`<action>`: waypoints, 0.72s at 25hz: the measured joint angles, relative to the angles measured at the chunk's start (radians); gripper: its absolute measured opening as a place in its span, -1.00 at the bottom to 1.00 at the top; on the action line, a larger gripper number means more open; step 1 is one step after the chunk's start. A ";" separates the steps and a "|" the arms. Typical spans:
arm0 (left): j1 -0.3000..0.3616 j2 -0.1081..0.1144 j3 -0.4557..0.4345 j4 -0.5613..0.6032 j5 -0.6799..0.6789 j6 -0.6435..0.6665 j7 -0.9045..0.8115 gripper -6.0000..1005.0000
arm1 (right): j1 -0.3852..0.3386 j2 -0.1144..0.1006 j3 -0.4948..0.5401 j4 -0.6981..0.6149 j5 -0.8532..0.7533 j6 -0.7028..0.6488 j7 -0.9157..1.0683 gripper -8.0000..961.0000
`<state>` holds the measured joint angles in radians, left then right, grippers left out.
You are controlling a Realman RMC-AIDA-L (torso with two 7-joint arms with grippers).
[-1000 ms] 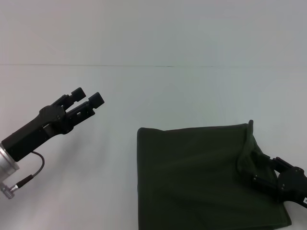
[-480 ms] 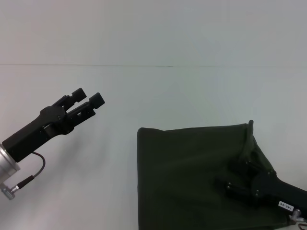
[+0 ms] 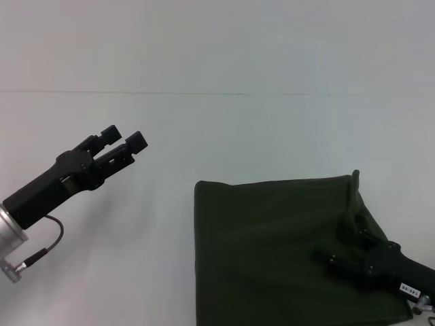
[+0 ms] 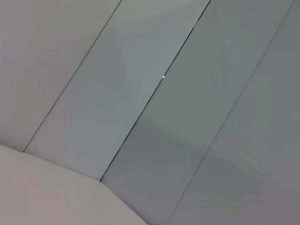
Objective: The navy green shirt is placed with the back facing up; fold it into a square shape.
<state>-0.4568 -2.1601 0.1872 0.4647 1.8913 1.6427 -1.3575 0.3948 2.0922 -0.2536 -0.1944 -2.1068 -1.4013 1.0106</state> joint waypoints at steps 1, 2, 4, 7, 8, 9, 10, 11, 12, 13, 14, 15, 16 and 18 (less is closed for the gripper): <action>0.000 0.000 0.000 0.000 0.000 0.000 0.000 0.88 | -0.002 0.000 0.005 -0.001 0.000 0.002 0.000 0.90; 0.000 0.000 0.000 0.000 0.000 0.000 0.000 0.88 | -0.005 0.000 0.012 -0.002 0.000 0.004 0.000 0.90; 0.000 0.000 0.000 0.000 0.000 -0.001 0.000 0.88 | -0.009 0.000 0.025 -0.004 0.001 0.009 0.000 0.90; 0.000 0.000 0.000 0.000 0.000 -0.002 0.000 0.88 | -0.016 -0.001 0.049 -0.007 0.001 0.018 0.002 0.90; 0.000 0.000 0.000 0.000 0.000 -0.002 0.000 0.88 | -0.021 -0.003 0.066 -0.010 0.001 0.026 0.008 0.90; 0.000 0.000 0.000 0.000 0.000 -0.002 0.000 0.88 | -0.021 -0.003 0.066 -0.010 0.001 0.026 0.008 0.90; 0.000 0.000 0.000 0.000 -0.001 -0.002 0.000 0.88 | -0.025 -0.004 0.079 -0.013 0.001 0.029 0.011 0.90; 0.000 0.000 0.000 0.000 -0.001 -0.002 0.000 0.88 | -0.031 -0.004 0.092 -0.018 0.001 0.033 0.014 0.90; 0.000 0.000 0.000 0.000 -0.001 -0.002 0.000 0.88 | -0.038 -0.004 0.110 -0.023 0.001 0.033 0.016 0.90; -0.001 0.000 0.000 0.000 -0.001 -0.002 0.000 0.88 | -0.042 -0.004 0.123 -0.027 0.001 0.034 0.017 0.90; -0.001 0.000 0.000 0.000 -0.001 -0.002 0.000 0.88 | -0.050 -0.004 0.144 -0.032 0.001 0.034 0.019 0.90; -0.001 0.000 0.000 0.000 -0.001 -0.002 0.000 0.88 | -0.056 -0.004 0.163 -0.034 0.001 0.032 0.020 0.90; -0.001 0.000 0.000 0.000 -0.001 -0.002 0.000 0.88 | -0.062 -0.004 0.179 -0.035 0.001 0.028 0.021 0.90; -0.002 0.000 0.000 0.000 -0.001 -0.003 0.000 0.89 | -0.073 -0.005 0.202 -0.036 0.001 -0.002 0.015 0.90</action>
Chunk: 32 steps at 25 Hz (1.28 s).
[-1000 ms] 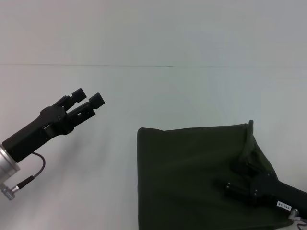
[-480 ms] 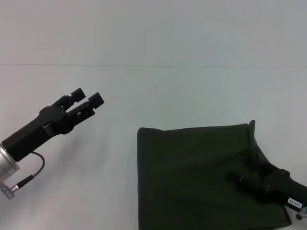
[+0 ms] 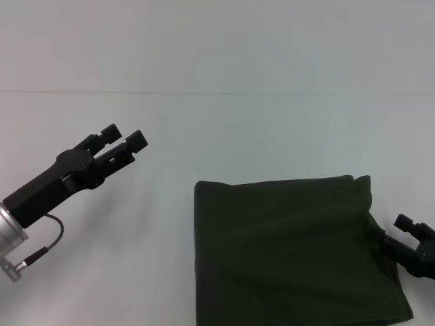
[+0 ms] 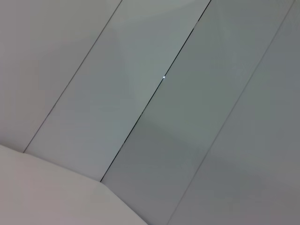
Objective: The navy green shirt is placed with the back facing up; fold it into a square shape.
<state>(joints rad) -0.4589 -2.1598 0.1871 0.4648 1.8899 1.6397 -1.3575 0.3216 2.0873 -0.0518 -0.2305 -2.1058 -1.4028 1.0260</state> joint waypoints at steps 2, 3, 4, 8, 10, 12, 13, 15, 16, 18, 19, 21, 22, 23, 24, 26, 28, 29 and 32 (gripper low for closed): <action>-0.001 0.000 0.000 0.000 0.000 0.000 0.000 0.89 | -0.008 0.000 0.012 -0.001 0.000 -0.051 -0.020 0.90; -0.001 0.000 0.000 0.000 0.000 0.000 0.000 0.88 | -0.011 0.000 0.015 -0.001 0.000 -0.080 -0.034 0.90; -0.002 0.000 0.000 0.000 0.000 0.000 0.000 0.88 | -0.011 0.001 0.018 -0.001 0.000 -0.106 -0.048 0.90; -0.003 0.000 0.000 0.000 0.000 0.000 0.000 0.88 | 0.010 0.006 0.021 0.012 0.000 -0.177 -0.098 0.90; -0.003 0.000 0.000 0.000 0.000 0.000 0.000 0.88 | 0.037 0.008 0.022 0.030 0.000 -0.159 -0.097 0.90; -0.003 -0.001 0.000 0.000 -0.001 0.000 0.000 0.88 | 0.071 0.007 0.018 0.057 -0.002 -0.105 -0.093 0.90; -0.003 -0.001 0.000 -0.001 -0.001 0.000 -0.001 0.88 | 0.088 0.007 0.016 0.067 -0.004 -0.070 -0.090 0.90; -0.003 -0.001 0.000 -0.001 -0.001 0.000 -0.001 0.88 | 0.115 0.007 0.008 0.077 -0.007 -0.004 -0.074 0.90; -0.003 -0.001 0.000 -0.001 -0.001 0.000 -0.001 0.88 | 0.128 0.008 0.001 0.080 -0.008 0.043 -0.058 0.90; -0.003 -0.002 0.001 -0.002 -0.002 -0.005 -0.008 0.88 | 0.135 0.008 -0.003 0.080 -0.007 0.086 -0.040 0.90; -0.003 -0.002 0.003 -0.002 -0.002 -0.010 -0.011 0.88 | 0.137 0.008 -0.004 0.080 -0.006 0.105 -0.034 0.90; -0.003 -0.002 0.006 -0.002 -0.001 -0.019 -0.017 0.88 | 0.134 0.007 0.004 0.075 0.001 0.123 -0.030 0.90; -0.004 -0.002 0.008 -0.003 0.001 -0.025 -0.024 0.88 | 0.129 0.006 0.011 0.071 0.008 0.123 -0.030 0.90; -0.007 -0.001 0.012 -0.003 0.005 -0.033 -0.035 0.88 | 0.123 0.004 0.018 0.068 0.016 0.119 -0.031 0.91; -0.012 0.000 0.024 -0.003 0.009 -0.042 -0.052 0.88 | 0.106 0.002 0.026 0.058 0.039 0.083 -0.035 0.91; -0.024 0.005 0.054 0.004 0.016 -0.056 -0.091 0.88 | 0.093 0.001 0.027 0.050 0.050 0.061 -0.036 0.90; -0.047 0.015 0.114 0.024 0.031 -0.064 -0.149 0.88 | 0.064 0.001 0.028 0.026 0.070 -0.011 -0.037 0.90; -0.064 0.023 0.141 0.036 0.043 -0.064 -0.180 0.88 | 0.051 0.001 0.029 0.013 0.075 -0.050 -0.035 0.90; -0.124 0.046 0.206 0.058 0.111 -0.079 -0.289 0.88 | 0.017 -0.002 0.030 -0.003 0.077 -0.133 -0.028 0.90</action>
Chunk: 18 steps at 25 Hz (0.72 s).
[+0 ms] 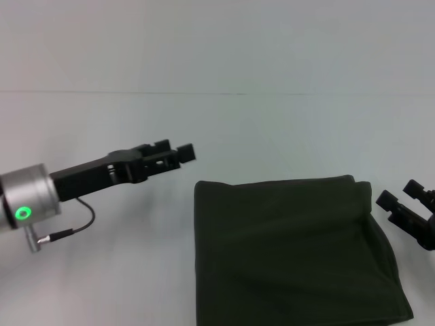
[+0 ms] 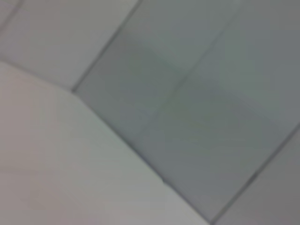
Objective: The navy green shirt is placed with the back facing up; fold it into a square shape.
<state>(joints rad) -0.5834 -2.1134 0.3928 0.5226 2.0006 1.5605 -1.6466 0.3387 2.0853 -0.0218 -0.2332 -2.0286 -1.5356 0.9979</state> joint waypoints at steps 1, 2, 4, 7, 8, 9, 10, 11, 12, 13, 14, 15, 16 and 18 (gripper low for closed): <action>-0.026 0.009 0.023 0.002 0.029 -0.009 -0.036 0.89 | -0.009 -0.001 0.000 -0.001 0.000 -0.020 0.001 0.90; -0.058 0.018 0.053 0.005 0.065 -0.022 -0.081 0.89 | -0.017 -0.001 0.000 -0.001 0.000 -0.036 0.001 0.90; -0.105 0.032 0.104 0.011 0.118 -0.045 -0.151 0.89 | -0.026 0.000 -0.008 -0.004 -0.005 -0.055 0.002 0.90; -0.193 0.050 0.229 0.038 0.224 -0.116 -0.312 0.88 | -0.033 0.001 -0.034 -0.005 -0.008 -0.069 0.002 0.90; -0.219 0.052 0.272 0.050 0.258 -0.141 -0.365 0.88 | -0.035 0.001 -0.045 -0.006 -0.008 -0.071 0.002 0.90; -0.240 0.052 0.310 0.060 0.285 -0.174 -0.420 0.88 | -0.037 0.001 -0.054 -0.006 -0.008 -0.074 0.002 0.90; -0.253 0.051 0.335 0.067 0.299 -0.198 -0.451 0.88 | -0.041 0.001 -0.061 -0.006 -0.008 -0.077 0.002 0.90; -0.260 0.050 0.348 0.071 0.305 -0.214 -0.469 0.88 | -0.043 0.001 -0.065 -0.006 -0.008 -0.079 0.002 0.90; -0.269 0.046 0.366 0.076 0.311 -0.245 -0.498 0.88 | -0.045 0.001 -0.068 -0.006 -0.008 -0.080 0.002 0.90; -0.273 0.044 0.374 0.077 0.314 -0.268 -0.524 0.88 | -0.046 0.001 -0.068 -0.005 -0.008 -0.081 0.002 0.90; -0.275 0.042 0.379 0.077 0.317 -0.286 -0.550 0.88 | -0.048 0.001 -0.069 -0.004 -0.008 -0.082 0.002 0.90; -0.277 0.041 0.387 0.073 0.321 -0.306 -0.589 0.88 | -0.050 0.002 -0.070 -0.004 -0.008 -0.082 0.002 0.90; -0.277 0.041 0.399 0.066 0.326 -0.322 -0.629 0.88 | -0.053 0.002 -0.071 -0.004 -0.008 -0.083 0.002 0.90; -0.277 0.038 0.421 0.052 0.330 -0.342 -0.690 0.88 | -0.056 0.002 -0.074 -0.004 -0.008 -0.083 0.002 0.90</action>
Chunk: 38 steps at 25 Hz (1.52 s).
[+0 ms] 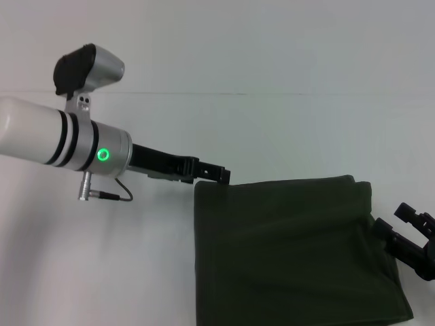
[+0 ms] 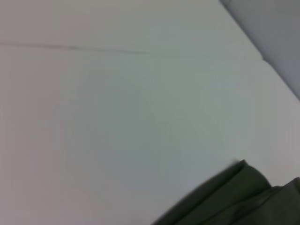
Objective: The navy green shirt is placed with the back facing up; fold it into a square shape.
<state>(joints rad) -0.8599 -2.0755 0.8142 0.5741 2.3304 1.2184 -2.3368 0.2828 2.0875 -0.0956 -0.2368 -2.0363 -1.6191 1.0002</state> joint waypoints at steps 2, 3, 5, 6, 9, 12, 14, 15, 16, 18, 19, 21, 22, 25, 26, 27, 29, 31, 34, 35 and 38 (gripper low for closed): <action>0.003 -0.007 0.010 -0.016 0.001 -0.009 -0.027 0.88 | -0.002 0.000 -0.001 -0.001 0.000 -0.001 0.000 0.90; 0.004 -0.011 0.012 -0.023 0.001 -0.012 -0.032 0.88 | -0.002 0.000 -0.001 -0.002 0.000 -0.003 0.000 0.90; 0.006 -0.016 0.013 -0.039 0.001 -0.019 -0.042 0.88 | -0.002 -0.001 -0.001 -0.002 0.000 -0.010 0.000 0.90; 0.007 -0.017 0.015 -0.049 0.001 -0.027 -0.050 0.88 | -0.002 -0.002 -0.001 -0.002 0.000 -0.012 0.000 0.90; 0.012 -0.018 0.019 -0.063 0.002 -0.062 -0.074 0.88 | -0.002 -0.003 0.004 -0.003 0.001 -0.015 0.000 0.90; 0.019 -0.020 0.021 -0.064 0.002 -0.094 -0.081 0.88 | 0.001 -0.002 0.004 -0.003 0.002 -0.018 0.000 0.90; 0.024 -0.022 0.023 -0.066 0.003 -0.116 -0.082 0.88 | 0.003 -0.002 0.001 -0.003 0.002 -0.020 0.000 0.90; 0.026 -0.022 0.023 -0.067 0.003 -0.122 -0.083 0.88 | 0.004 -0.002 0.000 -0.002 0.002 -0.021 0.000 0.90; 0.028 -0.024 0.023 -0.070 0.004 -0.128 -0.083 0.88 | 0.004 -0.002 0.000 -0.003 0.002 -0.021 0.000 0.90; 0.029 -0.029 0.023 -0.073 0.004 -0.130 -0.081 0.88 | 0.004 -0.001 0.000 -0.002 0.002 -0.021 0.000 0.90; 0.029 -0.033 0.025 -0.075 0.004 -0.130 -0.078 0.89 | 0.004 -0.001 0.001 -0.003 0.002 -0.021 0.000 0.90; 0.030 -0.039 0.030 -0.075 0.004 -0.133 -0.075 0.88 | 0.003 -0.001 0.001 -0.002 0.002 -0.021 0.000 0.90; 0.030 -0.041 0.034 -0.075 0.004 -0.138 -0.074 0.88 | 0.003 -0.001 0.001 -0.002 0.002 -0.021 0.000 0.90; 0.030 -0.048 0.048 -0.076 0.004 -0.152 -0.074 0.88 | 0.003 -0.001 0.000 -0.002 0.002 -0.021 0.000 0.90; 0.031 -0.050 0.051 -0.076 0.004 -0.155 -0.073 0.88 | 0.003 -0.001 0.000 -0.002 0.002 -0.021 0.000 0.90; 0.031 -0.051 0.052 -0.076 0.004 -0.157 -0.073 0.85 | 0.003 -0.001 0.000 -0.002 0.002 -0.021 0.000 0.90; 0.032 -0.055 0.052 -0.075 0.001 -0.159 -0.063 0.79 | 0.003 -0.002 0.000 -0.002 0.001 -0.021 0.000 0.90; 0.034 -0.062 0.050 -0.071 -0.002 -0.162 -0.044 0.73 | 0.003 -0.002 0.001 -0.002 0.001 -0.021 0.000 0.90; 0.041 -0.070 0.051 -0.063 0.002 -0.176 -0.033 0.64 | 0.003 -0.003 0.003 -0.003 0.001 -0.021 0.000 0.90; 0.044 -0.070 0.050 -0.062 0.001 -0.186 -0.033 0.61 | 0.002 -0.003 0.003 -0.003 0.001 -0.021 0.000 0.90; 0.054 -0.073 0.044 -0.058 -0.006 -0.202 -0.025 0.43 | 0.002 -0.003 0.001 -0.004 0.001 -0.021 0.000 0.90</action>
<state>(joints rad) -0.8060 -2.1481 0.8586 0.5161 2.3244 1.0163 -2.3613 0.2852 2.0845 -0.0945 -0.2405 -2.0357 -1.6398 1.0002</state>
